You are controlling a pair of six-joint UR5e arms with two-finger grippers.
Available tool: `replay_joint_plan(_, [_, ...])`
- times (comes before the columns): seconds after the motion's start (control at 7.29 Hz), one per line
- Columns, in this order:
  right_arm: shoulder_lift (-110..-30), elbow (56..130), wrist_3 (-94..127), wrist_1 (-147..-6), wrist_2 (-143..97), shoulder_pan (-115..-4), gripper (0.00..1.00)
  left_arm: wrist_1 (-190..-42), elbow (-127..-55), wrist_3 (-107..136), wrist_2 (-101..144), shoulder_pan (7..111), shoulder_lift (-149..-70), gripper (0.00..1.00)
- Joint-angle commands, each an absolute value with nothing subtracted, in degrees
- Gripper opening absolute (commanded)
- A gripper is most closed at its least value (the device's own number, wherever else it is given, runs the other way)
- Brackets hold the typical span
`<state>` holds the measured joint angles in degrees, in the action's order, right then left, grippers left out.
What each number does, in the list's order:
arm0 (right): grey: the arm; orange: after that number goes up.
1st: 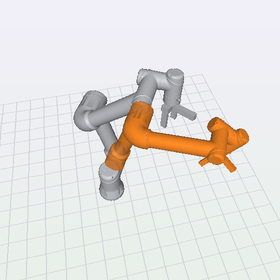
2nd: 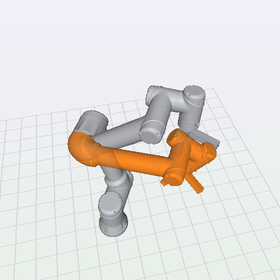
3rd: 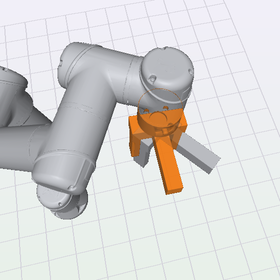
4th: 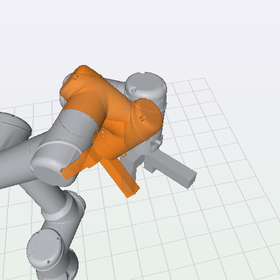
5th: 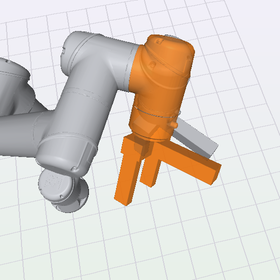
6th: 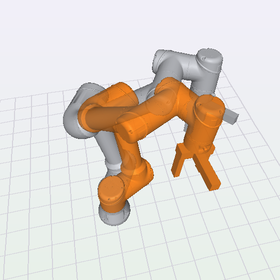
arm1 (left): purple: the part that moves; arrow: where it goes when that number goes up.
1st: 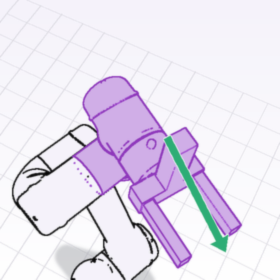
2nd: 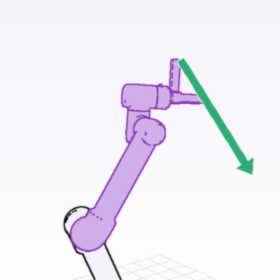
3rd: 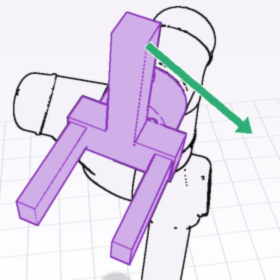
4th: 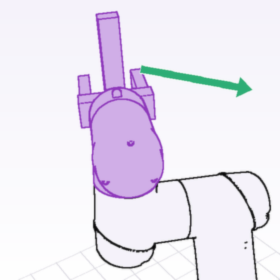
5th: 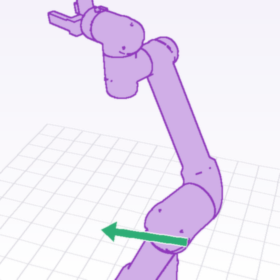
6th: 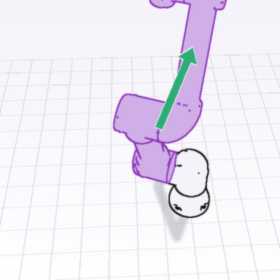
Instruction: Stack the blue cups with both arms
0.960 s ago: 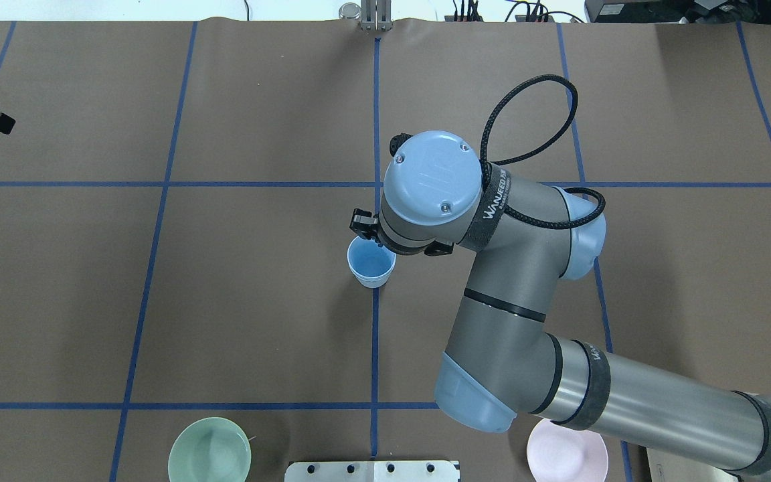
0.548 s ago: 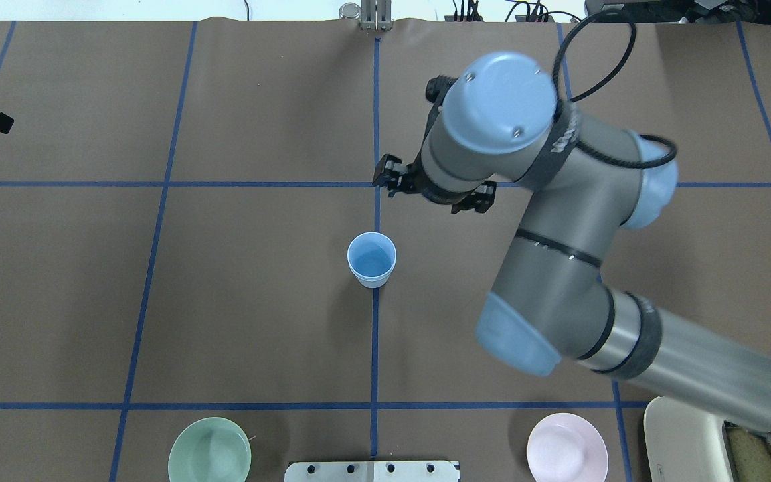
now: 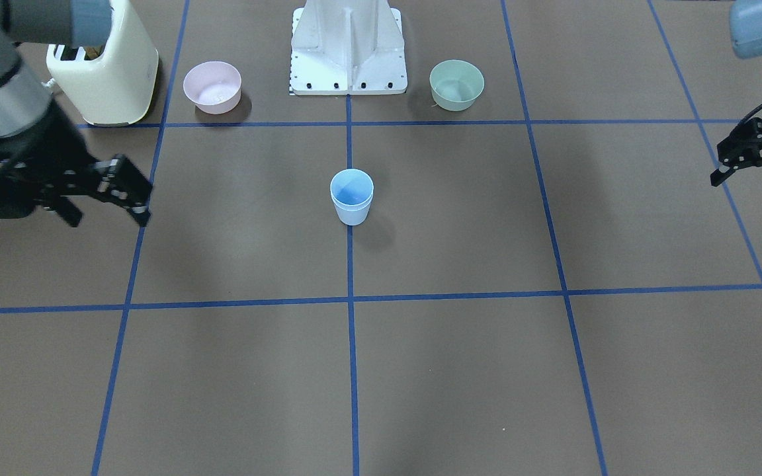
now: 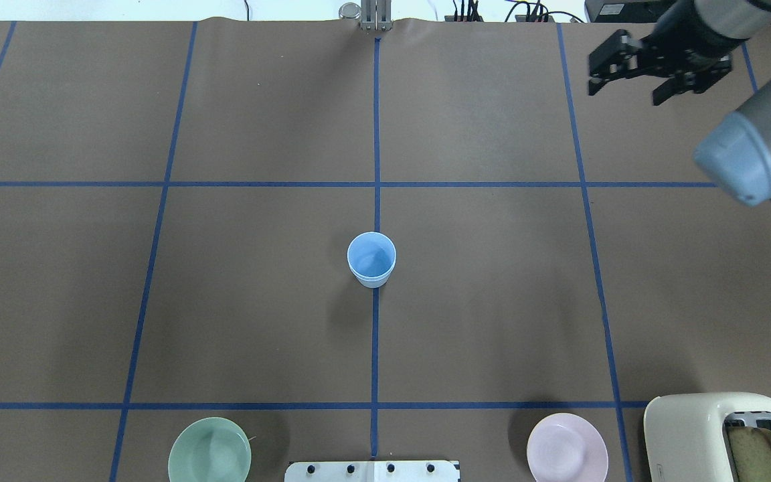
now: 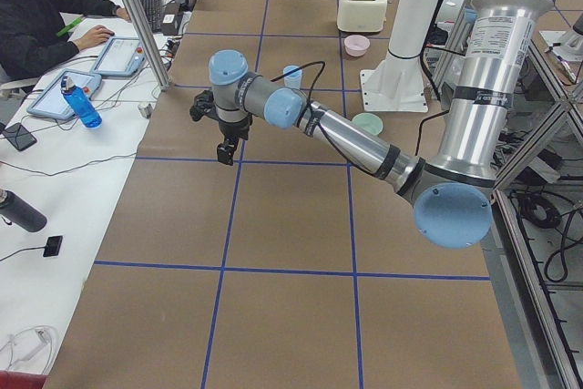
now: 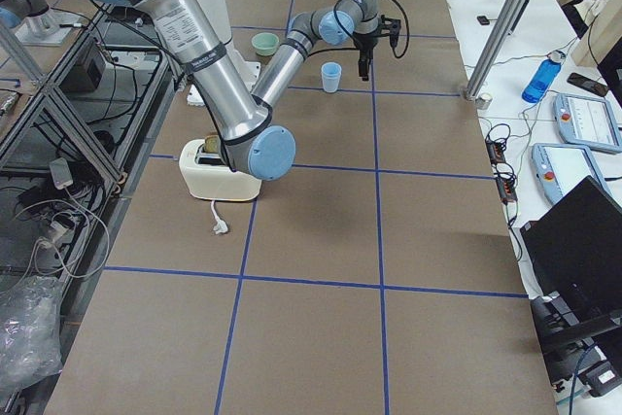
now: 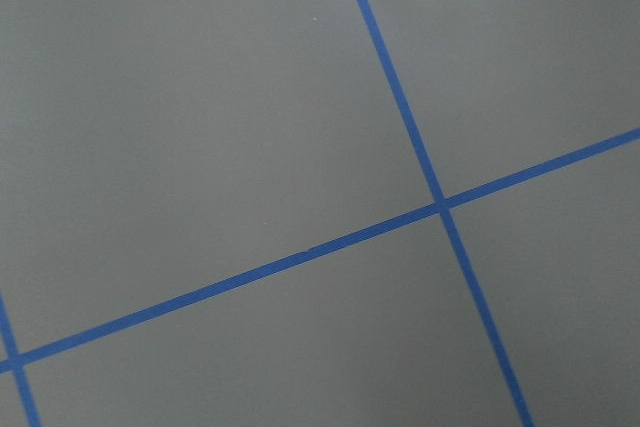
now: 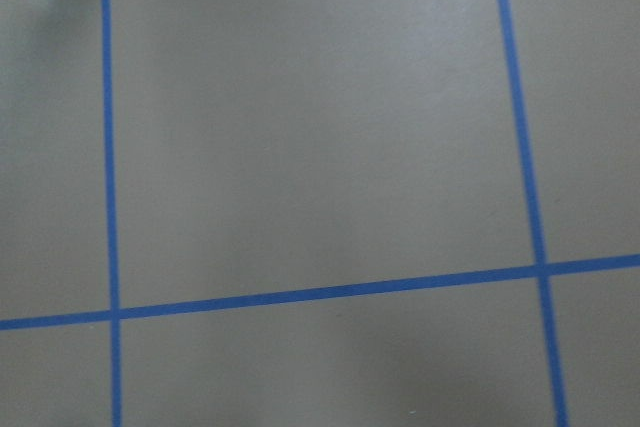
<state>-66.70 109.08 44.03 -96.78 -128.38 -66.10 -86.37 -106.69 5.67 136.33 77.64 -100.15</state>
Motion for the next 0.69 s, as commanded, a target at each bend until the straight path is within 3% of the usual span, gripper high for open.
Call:
replay_joint_plan(0.0, [-79.4,108.55,24.52,-95.9,-129.99,-76.6,1.0,-86.22,-102.32,-1.2,140.86,84.0,-98.88,0.98])
replay_joint_plan(0.55, [-85.86,102.31,7.92,-95.98,-130.77,-83.58,1.0,-86.31,-100.99,-5.89,141.06,88.94,-97.12,0.98])
